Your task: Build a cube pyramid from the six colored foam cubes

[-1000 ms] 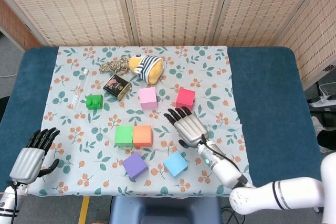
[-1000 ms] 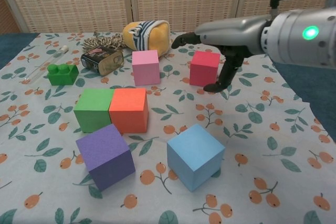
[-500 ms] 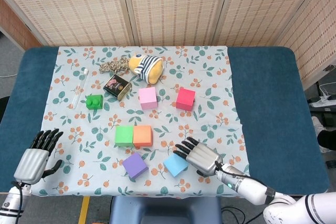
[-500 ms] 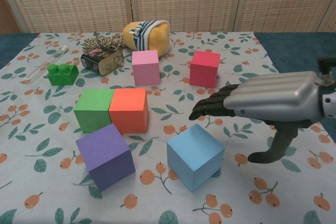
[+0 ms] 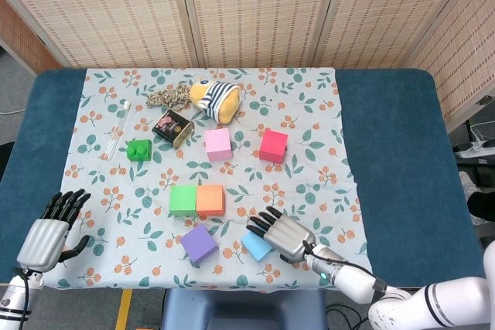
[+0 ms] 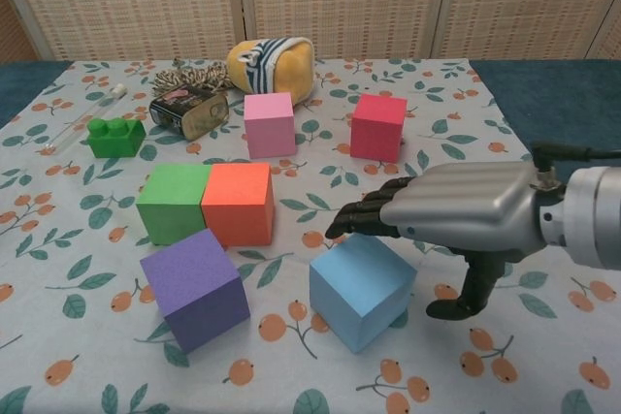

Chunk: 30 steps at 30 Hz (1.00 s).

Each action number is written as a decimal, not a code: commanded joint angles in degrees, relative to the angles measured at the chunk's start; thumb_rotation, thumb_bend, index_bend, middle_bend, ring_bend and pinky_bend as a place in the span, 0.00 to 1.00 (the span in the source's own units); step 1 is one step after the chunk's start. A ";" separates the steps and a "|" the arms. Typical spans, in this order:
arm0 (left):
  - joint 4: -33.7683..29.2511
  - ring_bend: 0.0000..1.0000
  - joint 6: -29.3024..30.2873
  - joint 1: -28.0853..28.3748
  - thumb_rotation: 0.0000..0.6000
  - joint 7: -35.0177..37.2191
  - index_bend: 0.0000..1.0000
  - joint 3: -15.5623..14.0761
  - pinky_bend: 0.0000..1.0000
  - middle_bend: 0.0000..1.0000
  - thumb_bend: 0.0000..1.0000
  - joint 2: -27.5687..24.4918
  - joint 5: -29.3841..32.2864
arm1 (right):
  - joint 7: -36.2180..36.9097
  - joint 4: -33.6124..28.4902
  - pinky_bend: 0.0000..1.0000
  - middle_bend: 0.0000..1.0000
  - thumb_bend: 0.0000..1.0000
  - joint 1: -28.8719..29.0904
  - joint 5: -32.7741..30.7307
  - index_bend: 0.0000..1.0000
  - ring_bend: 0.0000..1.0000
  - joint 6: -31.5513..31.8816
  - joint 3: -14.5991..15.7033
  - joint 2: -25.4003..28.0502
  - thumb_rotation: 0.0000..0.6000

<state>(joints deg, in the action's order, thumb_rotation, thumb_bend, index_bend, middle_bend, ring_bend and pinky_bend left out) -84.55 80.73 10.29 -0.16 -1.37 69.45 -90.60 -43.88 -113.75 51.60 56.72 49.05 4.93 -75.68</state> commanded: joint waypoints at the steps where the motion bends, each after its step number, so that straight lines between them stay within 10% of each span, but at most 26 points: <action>1: -0.03 0.00 0.02 0.00 1.00 0.30 0.00 0.03 0.04 0.04 0.36 -0.18 -0.01 | -2.23 0.30 0.00 0.01 0.21 0.02 -2.91 0.32 0.00 3.10 -0.35 -1.98 1.00; 30: -0.37 0.00 1.05 -0.29 1.00 2.85 0.00 -0.50 0.04 0.04 0.36 -1.26 -1.58 | -2.97 -1.92 0.18 0.23 0.21 -1.71 -10.89 0.78 0.01 18.21 -6.13 -5.14 1.00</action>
<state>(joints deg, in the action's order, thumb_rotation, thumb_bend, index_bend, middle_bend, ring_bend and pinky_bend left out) -84.90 81.77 10.00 2.64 -1.83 68.23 -92.14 -46.61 -115.53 50.77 46.91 64.55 -0.20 -80.48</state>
